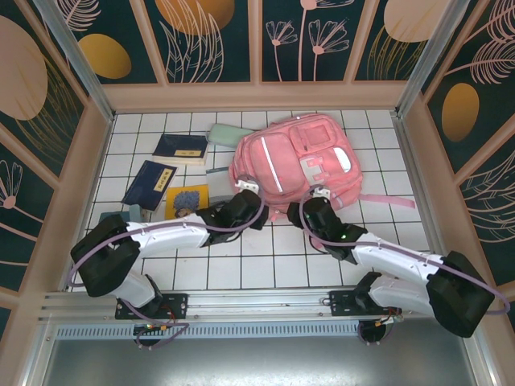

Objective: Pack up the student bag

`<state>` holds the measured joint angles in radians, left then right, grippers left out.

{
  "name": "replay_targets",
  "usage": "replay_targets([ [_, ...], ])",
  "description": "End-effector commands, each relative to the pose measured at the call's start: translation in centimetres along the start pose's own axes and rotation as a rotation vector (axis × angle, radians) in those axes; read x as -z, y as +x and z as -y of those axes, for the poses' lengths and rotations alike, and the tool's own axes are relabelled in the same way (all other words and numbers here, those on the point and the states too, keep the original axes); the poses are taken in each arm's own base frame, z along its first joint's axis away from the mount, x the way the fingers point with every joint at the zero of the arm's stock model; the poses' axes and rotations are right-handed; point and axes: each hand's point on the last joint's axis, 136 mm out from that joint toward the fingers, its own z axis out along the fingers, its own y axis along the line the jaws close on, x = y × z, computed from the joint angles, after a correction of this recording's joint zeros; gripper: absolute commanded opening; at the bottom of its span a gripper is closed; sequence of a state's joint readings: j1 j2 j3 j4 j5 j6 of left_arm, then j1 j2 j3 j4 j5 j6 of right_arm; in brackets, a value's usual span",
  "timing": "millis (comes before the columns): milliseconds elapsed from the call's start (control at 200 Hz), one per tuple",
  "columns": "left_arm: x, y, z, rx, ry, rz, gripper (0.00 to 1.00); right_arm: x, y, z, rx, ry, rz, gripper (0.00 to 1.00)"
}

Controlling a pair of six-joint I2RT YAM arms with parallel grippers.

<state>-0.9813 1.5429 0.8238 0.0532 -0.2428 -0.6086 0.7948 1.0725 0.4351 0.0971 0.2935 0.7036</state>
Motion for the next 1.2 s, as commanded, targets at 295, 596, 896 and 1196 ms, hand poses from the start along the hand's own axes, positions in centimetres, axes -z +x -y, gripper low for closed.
replay_targets([
  [295, -2.5, 1.8, 3.3, -0.15, 0.067, -0.081, 0.34, 1.0, 0.2, 2.3, -0.067, 0.031, 0.019, 0.43],
  [596, -4.8, 1.8, 4.4, -0.153, 0.072, -0.094, 0.28, 1.1, -0.2, 1.9, -0.059, 0.026, 0.022, 0.43],
  [896, -5.5, 1.8, 4.0, -0.135, 0.031, -0.1, 0.0, 1.4, 0.0, 2.1, -0.08, 0.018, 0.026, 0.43],
  [1196, -3.3, 1.1, 4.0, -0.144, 0.059, -0.086, 0.0, 0.5, 1.5, 2.9, -0.23, 0.037, -0.01, 0.43],
])
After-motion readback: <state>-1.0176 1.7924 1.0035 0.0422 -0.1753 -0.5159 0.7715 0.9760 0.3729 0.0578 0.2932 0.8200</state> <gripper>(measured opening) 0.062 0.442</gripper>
